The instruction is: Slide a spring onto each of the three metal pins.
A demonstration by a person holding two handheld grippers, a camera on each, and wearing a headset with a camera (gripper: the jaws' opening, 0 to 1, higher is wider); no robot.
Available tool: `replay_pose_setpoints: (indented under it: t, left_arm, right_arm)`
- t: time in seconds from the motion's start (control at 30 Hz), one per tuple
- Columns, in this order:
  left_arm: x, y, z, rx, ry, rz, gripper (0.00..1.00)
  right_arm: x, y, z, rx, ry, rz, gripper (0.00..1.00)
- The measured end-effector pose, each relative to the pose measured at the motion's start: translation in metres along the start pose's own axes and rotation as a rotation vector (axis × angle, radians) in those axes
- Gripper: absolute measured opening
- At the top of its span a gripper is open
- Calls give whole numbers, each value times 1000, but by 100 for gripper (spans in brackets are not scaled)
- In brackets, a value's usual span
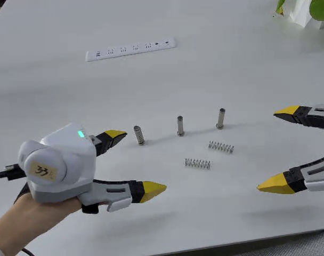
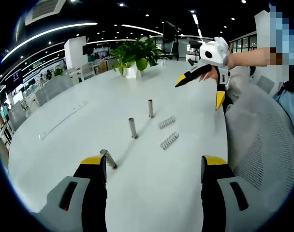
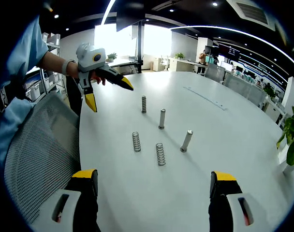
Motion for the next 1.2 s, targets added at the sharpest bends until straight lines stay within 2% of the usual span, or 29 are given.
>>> replay_pose_setpoints:
  t: [0.07, 0.1, 0.2, 0.27, 0.37, 0.5, 0.53, 0.6, 0.63, 0.7, 0.8, 0.9, 1.0, 1.1, 1.2]
  left_arm:
    - [6, 2, 0, 59, 3, -38, 75]
    - [10, 6, 2, 71, -14, -32, 75]
    - [21, 12, 4, 89, -46, -53, 74]
    - [29, 14, 6, 121, -66, -74, 72]
    - [41, 19, 5, 145, -72, -82, 66]
    - [57, 17, 7, 184, -97, -132, 58]
    - [61, 13, 6, 213, -96, -176, 55]
    - [70, 9, 6, 244, -100, -230, 48]
    - [74, 11, 7, 242, -107, -214, 46]
    - [80, 12, 8, 234, -116, -228, 43]
    - [88, 12, 8, 253, -124, -249, 36]
    - [93, 11, 9, 256, -155, -280, 35]
    - [97, 10, 10, 298, -172, -311, 34]
    - [99, 9, 13, 317, -205, -332, 28]
    - [102, 9, 13, 347, -214, -349, 24]
  right_arm:
    - [0, -1, 0, 14, -3, 9, 96]
    - [1, -2, 0, 17, -4, 12, 96]
    - [2, -4, -1, 27, -5, 19, 95]
    - [2, -5, 0, 33, -8, 23, 95]
    - [2, -5, 0, 47, -15, 34, 95]
    - [4, -7, -2, 52, -9, 31, 94]
    - [5, -8, -3, 53, -8, 27, 94]
    - [6, -9, -3, 60, -6, 29, 94]
    - [6, -10, -3, 63, -5, 28, 94]
    - [7, -11, -3, 66, -4, 28, 93]
    - [7, -12, -2, 76, -6, 31, 93]
    - [8, -13, -2, 82, -6, 30, 93]
    - [8, -14, -3, 92, -8, 34, 92]
    - [9, -14, -4, 97, -9, 35, 92]
    - [9, -14, -5, 103, -10, 40, 92]
Point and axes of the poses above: the centre of the closed fingertips' face, and the gripper's own axes: x roughly forward along the fingers, z roughly to its right, y roughly out of its top, the point moved 3 cm from there along -x, roughly backward along the fingers, and after that the axes turned 8 degrees about -z, right-handed, at the moved point
